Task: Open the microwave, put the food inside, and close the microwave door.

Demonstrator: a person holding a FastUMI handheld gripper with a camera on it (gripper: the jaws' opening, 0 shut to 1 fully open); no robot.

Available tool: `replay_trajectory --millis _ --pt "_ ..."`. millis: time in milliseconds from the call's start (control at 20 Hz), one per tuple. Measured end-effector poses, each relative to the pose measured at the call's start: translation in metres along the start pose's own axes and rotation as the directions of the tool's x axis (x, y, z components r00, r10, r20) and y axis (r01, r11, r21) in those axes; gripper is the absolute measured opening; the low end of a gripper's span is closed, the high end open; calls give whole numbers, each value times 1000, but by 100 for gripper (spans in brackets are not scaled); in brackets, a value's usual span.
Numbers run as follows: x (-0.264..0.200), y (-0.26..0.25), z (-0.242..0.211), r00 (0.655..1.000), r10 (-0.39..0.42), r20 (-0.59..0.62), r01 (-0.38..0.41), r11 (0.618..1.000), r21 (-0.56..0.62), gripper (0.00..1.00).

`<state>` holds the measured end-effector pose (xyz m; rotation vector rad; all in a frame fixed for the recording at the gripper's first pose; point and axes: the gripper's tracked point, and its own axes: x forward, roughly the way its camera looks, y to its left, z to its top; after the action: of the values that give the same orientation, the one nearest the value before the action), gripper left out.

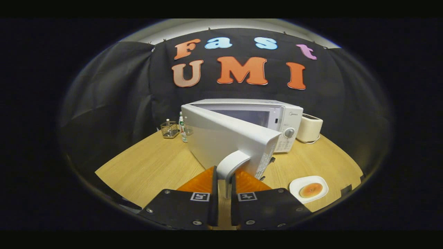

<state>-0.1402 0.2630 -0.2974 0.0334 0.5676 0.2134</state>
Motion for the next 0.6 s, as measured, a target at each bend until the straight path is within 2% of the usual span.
replay_trajectory --millis 300,450,600 --pt "-27 59 -10 997 81 -12 -82 993 -79 15" --pt "-48 87 -25 988 146 -43 -151 975 -164 15" --pt "-66 95 -34 980 187 -74 -200 951 -234 15"
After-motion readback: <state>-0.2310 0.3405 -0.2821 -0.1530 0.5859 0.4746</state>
